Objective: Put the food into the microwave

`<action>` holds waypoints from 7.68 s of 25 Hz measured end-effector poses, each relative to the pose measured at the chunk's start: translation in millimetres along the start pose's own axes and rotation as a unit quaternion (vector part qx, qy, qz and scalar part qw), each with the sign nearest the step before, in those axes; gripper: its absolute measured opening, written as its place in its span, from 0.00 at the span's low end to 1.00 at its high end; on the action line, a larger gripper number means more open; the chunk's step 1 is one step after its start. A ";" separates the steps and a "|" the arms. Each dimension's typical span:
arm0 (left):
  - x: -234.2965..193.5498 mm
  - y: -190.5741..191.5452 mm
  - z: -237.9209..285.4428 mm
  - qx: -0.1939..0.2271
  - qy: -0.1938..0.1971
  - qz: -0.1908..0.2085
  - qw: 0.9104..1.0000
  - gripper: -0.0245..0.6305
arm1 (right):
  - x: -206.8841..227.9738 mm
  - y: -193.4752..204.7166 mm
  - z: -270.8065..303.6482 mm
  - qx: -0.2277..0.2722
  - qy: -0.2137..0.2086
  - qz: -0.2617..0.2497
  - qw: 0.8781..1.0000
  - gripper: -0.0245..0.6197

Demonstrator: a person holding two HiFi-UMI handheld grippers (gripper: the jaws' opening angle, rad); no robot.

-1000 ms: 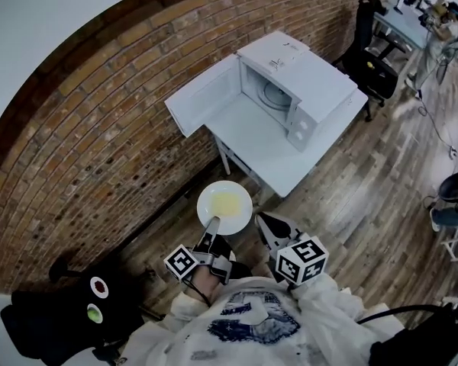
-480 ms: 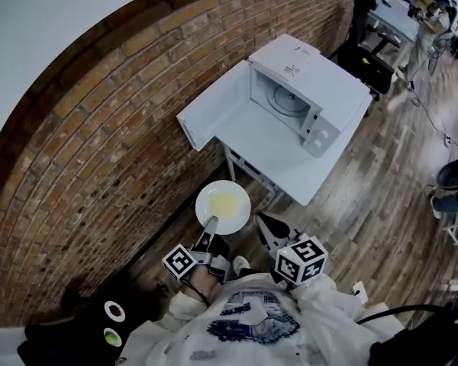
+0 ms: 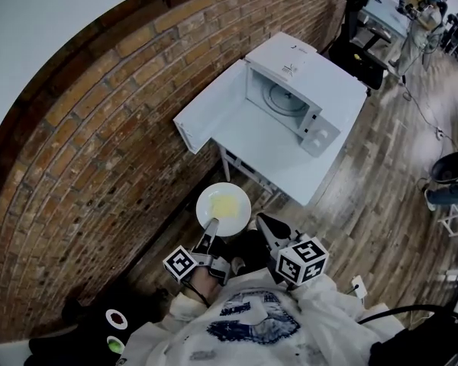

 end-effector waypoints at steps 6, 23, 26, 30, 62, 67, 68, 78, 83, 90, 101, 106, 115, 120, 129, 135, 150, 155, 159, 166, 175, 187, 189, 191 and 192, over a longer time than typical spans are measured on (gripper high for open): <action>-6.1 -12.6 14.2 -0.011 -0.008 0.003 1.000 0.07 | 8.1 -6.7 20.7 0.004 0.010 0.011 1.000 0.06; -20.2 -44.5 156.7 -0.089 -0.012 0.001 0.996 0.07 | 82.6 -76.7 103.1 0.028 0.064 0.049 0.996 0.06; -16.5 -43.6 189.5 -0.104 -0.003 -0.003 0.995 0.07 | 98.9 -92.8 112.9 0.035 0.074 0.055 0.995 0.06; -20.2 -41.4 224.5 -0.122 -0.004 -0.004 0.992 0.07 | 122.6 -108.9 124.4 0.044 0.086 0.064 0.993 0.06; -74.8 -36.5 380.8 -0.253 -0.025 -0.029 0.967 0.07 | 210.7 -157.7 157.8 0.087 0.214 0.113 0.966 0.06; -97.2 -42.6 401.0 -0.282 -0.044 -0.008 0.958 0.07 | 215.2 -165.1 167.8 0.086 0.224 0.106 0.965 0.06; -100.6 -42.7 404.7 -0.284 -0.044 -0.011 0.958 0.07 | 215.8 -166.1 169.9 0.085 0.225 0.104 0.965 0.06; -135.0 -45.7 433.3 -0.289 -0.064 -0.017 0.955 0.07 | 224.8 -172.4 184.2 0.080 0.237 0.105 0.962 0.06; -150.5 -44.9 449.9 -0.287 -0.068 -0.011 0.955 0.07 | 230.0 -171.5 188.1 0.076 0.242 0.110 0.961 0.06; -169.6 -44.0 468.2 -0.285 -0.081 -0.012 0.955 0.07 | 237.4 -175.8 187.7 0.074 0.253 0.100 0.959 0.06; -187.3 -44.6 487.9 -0.286 -0.095 -0.013 0.953 0.07 | 242.9 -179.9 192.6 0.070 0.261 0.103 0.957 0.06; -196.5 -44.1 495.7 -0.283 -0.105 -0.016 0.953 0.07 | 243.7 -180.4 196.6 0.067 0.262 0.102 0.957 0.06; -205.1 -42.2 508.6 -0.277 -0.121 -0.012 0.953 0.07 | 247.7 -179.9 195.2 0.067 0.270 0.108 0.954 0.06; -209.6 -39.5 512.8 -0.278 -0.138 -0.002 0.951 0.07 | 250.1 -178.3 193.5 0.067 0.271 0.113 0.954 0.06; -211.6 -37.1 514.8 -0.282 -0.152 0.018 0.947 0.07 | 251.4 -175.9 188.3 0.067 0.270 0.118 0.953 0.06; -210.5 -38.5 508.9 -0.287 -0.158 0.028 0.945 0.14 | 249.4 -173.6 184.0 0.068 0.265 0.118 0.955 0.06; -193.5 -35.2 471.0 -0.278 -0.138 0.002 0.951 0.17 | 246.9 -166.7 168.6 0.072 0.244 0.124 0.959 0.06; -191.5 -32.9 465.9 -0.275 -0.134 0.004 0.952 0.17 | 246.1 -165.1 160.7 0.074 0.241 0.123 0.960 0.06; -191.9 -31.9 464.6 -0.266 -0.136 0.002 0.954 0.12 | 247.0 -163.7 154.8 0.076 0.242 0.122 0.960 0.06; -193.5 -34.8 463.9 -0.257 -0.141 0.006 0.956 0.07 | 249.4 -162.1 148.3 0.078 0.242 0.125 0.959 0.06; -198.4 -32.6 478.0 -0.257 -0.143 0.004 0.956 0.07 | 254.4 -160.0 145.4 0.077 0.248 0.131 0.957 0.06; -205.1 -25.2 505.1 -0.270 -0.143 -0.003 0.952 0.07 | 263.7 -162.4 143.4 0.078 0.275 0.139 0.948 0.06; -206.5 -24.9 508.2 -0.272 -0.146 -0.006 0.951 0.07 | 264.6 -163.4 144.3 0.078 0.279 0.140 0.947 0.06; -207.5 -25.0 510.6 -0.274 -0.147 -0.008 0.950 0.07 | 265.4 -164.1 144.9 0.078 0.282 0.141 0.946 0.06; -207.9 -25.1 511.7 -0.275 -0.148 -0.008 0.950 0.07 | 265.6 -164.2 145.0 0.078 0.283 0.142 0.945 0.06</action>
Point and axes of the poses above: the fingertips, and each gripper's own axes: z forward along the fingers, x to its right, y out of its underside, the point moved 4 cm from there along -z, backward along the fingers, and after that the axes turned 11 degrees about y, right-handed, at the moved point
